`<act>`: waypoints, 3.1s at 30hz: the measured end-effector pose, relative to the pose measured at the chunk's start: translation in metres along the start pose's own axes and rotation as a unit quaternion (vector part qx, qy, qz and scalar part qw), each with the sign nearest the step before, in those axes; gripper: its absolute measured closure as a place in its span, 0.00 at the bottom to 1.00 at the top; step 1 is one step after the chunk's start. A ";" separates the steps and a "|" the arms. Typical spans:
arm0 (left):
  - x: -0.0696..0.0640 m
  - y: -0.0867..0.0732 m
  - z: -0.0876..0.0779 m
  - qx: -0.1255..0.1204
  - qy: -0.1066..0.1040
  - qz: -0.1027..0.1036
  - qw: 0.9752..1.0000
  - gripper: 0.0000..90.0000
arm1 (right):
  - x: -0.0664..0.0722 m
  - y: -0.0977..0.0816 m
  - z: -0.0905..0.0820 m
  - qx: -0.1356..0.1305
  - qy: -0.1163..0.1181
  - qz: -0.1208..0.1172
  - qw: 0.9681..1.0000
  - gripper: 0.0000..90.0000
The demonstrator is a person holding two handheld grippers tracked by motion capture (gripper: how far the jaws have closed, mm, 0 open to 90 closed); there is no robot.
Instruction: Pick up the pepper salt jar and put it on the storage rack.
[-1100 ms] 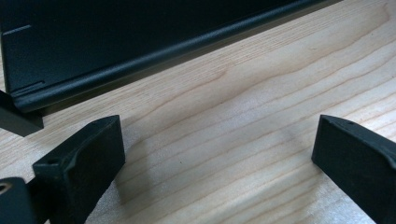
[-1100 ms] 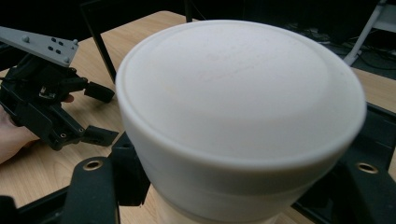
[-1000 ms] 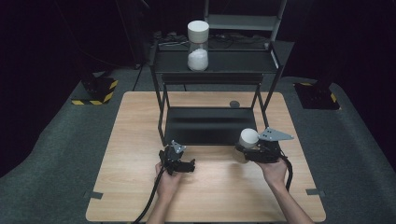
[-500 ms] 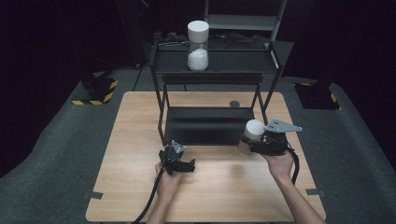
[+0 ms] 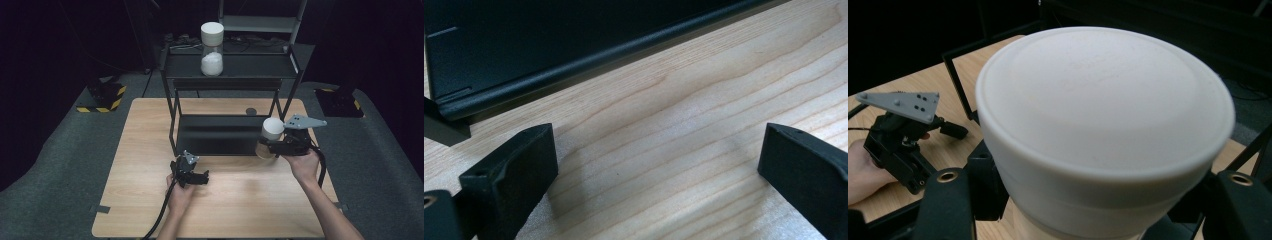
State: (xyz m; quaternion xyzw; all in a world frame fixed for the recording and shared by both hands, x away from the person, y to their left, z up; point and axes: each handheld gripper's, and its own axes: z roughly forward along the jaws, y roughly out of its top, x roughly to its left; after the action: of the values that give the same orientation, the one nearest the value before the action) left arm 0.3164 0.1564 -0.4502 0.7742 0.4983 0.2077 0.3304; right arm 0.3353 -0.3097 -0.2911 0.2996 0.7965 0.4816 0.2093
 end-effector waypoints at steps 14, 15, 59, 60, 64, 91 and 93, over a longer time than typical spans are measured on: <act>0.000 0.000 0.000 0.000 0.000 0.000 1.000 0.03 | -0.008 0.040 -0.009 -0.006 0.005 -0.010 1.000 0.38; 0.000 0.000 0.000 0.000 0.000 0.000 1.000 0.03 | -0.009 0.043 -0.011 -0.008 0.007 -0.009 1.000 0.38; 0.000 0.000 0.000 0.000 0.001 0.000 1.000 0.03 | -0.025 0.195 -0.012 -0.023 -0.044 0.033 0.998 0.38; 0.000 0.000 0.000 0.001 0.001 0.000 1.000 0.03 | -0.025 0.197 -0.010 -0.022 -0.048 0.036 0.998 0.38; 0.000 0.000 0.000 0.001 0.000 0.000 1.000 0.03 | -0.022 0.208 0.001 -0.018 -0.067 0.041 0.997 0.38; -0.001 0.000 0.000 -0.001 0.002 -0.001 1.000 0.03 | -0.020 0.230 0.055 -0.013 -0.131 0.077 0.988 0.38; -0.001 0.000 0.000 0.000 0.002 -0.001 1.000 0.02 | -0.021 0.229 0.057 -0.011 -0.132 0.078 0.988 0.38</act>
State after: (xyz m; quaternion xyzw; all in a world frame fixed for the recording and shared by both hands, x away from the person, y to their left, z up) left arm 0.3162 0.1553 -0.4505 0.7730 0.4998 0.2087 0.3303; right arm 0.4493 -0.2053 -0.1109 0.4195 0.7308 0.4617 0.2771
